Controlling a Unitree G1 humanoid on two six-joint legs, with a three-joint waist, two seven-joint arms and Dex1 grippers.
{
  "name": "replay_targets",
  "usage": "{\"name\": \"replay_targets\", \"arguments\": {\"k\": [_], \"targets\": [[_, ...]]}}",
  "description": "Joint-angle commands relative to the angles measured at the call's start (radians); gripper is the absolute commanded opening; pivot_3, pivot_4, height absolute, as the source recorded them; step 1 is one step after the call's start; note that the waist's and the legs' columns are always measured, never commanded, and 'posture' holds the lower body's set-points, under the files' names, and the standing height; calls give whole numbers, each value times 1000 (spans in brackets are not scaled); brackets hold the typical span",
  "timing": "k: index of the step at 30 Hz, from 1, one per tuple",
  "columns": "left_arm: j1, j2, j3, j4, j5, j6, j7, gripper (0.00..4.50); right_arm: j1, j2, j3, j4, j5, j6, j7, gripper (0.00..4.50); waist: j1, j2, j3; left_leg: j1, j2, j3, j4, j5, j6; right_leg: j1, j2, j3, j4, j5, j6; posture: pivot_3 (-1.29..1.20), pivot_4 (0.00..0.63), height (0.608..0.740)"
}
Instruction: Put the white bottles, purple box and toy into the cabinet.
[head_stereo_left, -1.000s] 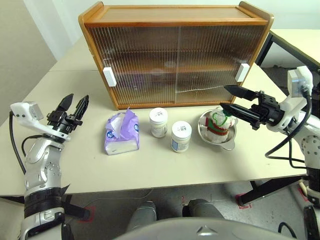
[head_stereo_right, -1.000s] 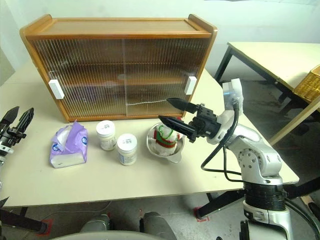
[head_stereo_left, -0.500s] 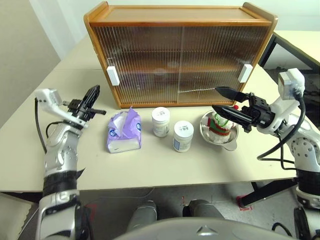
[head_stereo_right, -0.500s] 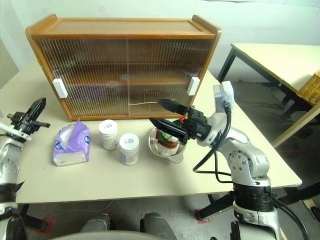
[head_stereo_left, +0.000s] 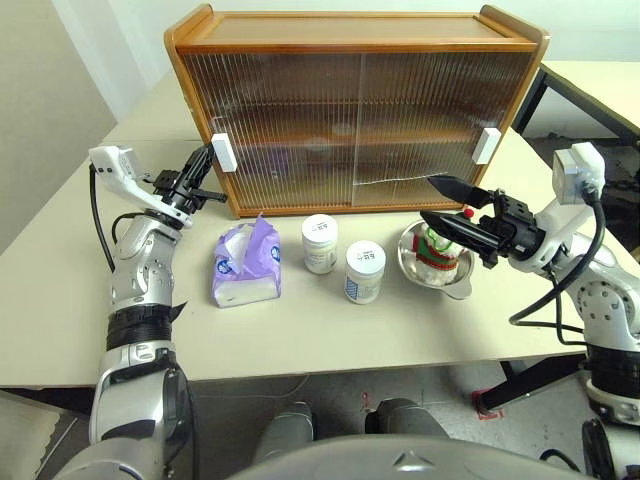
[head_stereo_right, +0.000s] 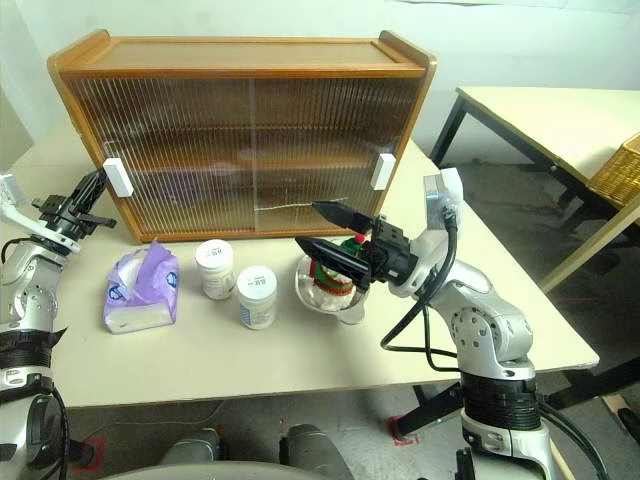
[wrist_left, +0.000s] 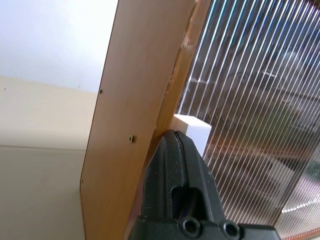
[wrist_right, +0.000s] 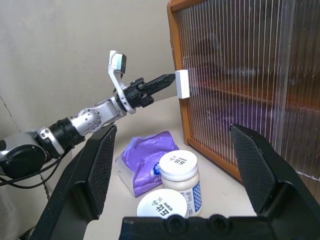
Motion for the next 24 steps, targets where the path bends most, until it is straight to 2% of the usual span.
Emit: {"name": "replay_targets", "arguments": {"k": [1, 24], "targets": [[-17, 1, -13, 28, 20, -3, -7, 23, -1, 4, -3, -14, 6, -7, -8, 4500, 0, 0, 0, 0, 0, 0, 0, 0, 0, 0, 0, 0, 0, 0, 0, -160, 0, 740], [-86, -63, -152, 60, 60, 79, -107, 23, -5, 13, -18, -26, 26, -6, -53, 4500, -3, 0, 0, -1, -1, 0, 1, 0, 1, 0, -1, 0, -1, 0, 2, -186, 0, 740]]}}
